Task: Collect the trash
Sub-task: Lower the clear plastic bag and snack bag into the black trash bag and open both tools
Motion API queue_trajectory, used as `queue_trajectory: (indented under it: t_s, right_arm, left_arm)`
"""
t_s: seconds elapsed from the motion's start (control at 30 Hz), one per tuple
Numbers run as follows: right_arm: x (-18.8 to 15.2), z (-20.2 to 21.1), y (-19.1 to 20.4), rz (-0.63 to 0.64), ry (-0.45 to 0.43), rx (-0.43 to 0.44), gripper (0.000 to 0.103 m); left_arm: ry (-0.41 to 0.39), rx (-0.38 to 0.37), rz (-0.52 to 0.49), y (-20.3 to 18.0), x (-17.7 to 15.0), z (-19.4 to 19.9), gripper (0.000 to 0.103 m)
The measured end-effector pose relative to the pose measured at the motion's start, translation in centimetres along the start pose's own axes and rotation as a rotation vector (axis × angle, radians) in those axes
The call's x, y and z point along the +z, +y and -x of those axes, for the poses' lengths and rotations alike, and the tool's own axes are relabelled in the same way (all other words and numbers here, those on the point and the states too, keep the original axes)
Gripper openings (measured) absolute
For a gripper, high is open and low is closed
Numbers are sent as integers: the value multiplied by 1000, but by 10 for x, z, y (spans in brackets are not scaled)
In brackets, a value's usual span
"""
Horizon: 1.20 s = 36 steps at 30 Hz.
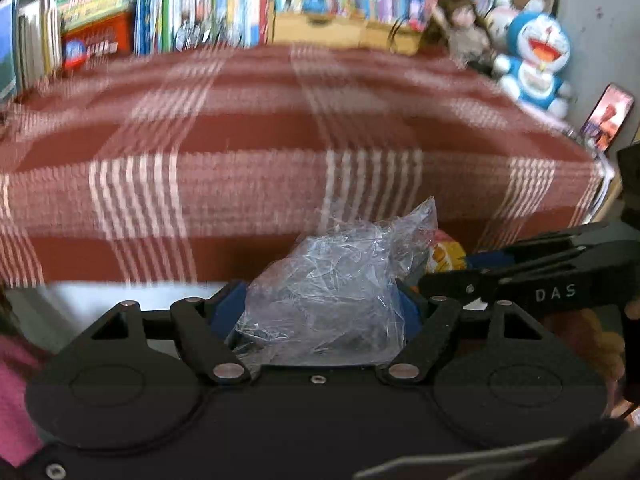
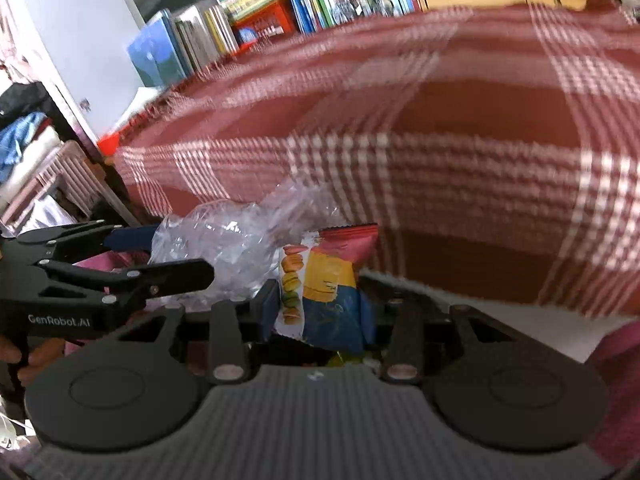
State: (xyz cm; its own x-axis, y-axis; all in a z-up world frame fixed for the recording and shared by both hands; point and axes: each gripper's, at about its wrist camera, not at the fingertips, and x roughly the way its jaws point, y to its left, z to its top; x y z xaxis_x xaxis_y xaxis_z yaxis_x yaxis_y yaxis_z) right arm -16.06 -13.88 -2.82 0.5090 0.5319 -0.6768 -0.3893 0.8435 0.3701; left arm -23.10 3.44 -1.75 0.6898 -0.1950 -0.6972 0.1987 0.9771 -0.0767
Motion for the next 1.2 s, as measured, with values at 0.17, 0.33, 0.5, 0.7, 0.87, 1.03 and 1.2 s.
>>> queue_trajectory:
  t_s: [0.17, 0.33, 0.5, 0.7, 0.87, 1.03, 1.2]
  right_arm:
    - [-19, -20, -10, -35, 49, -38, 47]
    - [-35, -45, -21, -61, 82, -98, 48]
    - [-48, -63, -27, -79, 120, -111, 49]
    - [-51, -79, -34, -106, 154, -119, 50]
    - [-48, -90, -31, -103, 167, -123, 51]
    - [-47, -91, -30, -95, 175, -129, 59]
    - [-47, -97, -26, -85, 176, -149, 73]
  left_arm:
    - [108, 52, 27, 2, -15, -37, 75]
    - [207, 111, 36, 2, -30, -82, 75]
    - [271, 141, 51, 3, -38, -107, 75]
    - [324, 152, 87, 10, -45, -122, 75]
    - [344, 152, 107, 14, -43, -129, 76]
    - [365, 147, 111, 17, -46, -136, 79]
    - [385, 162, 109, 16, -48, -145, 81]
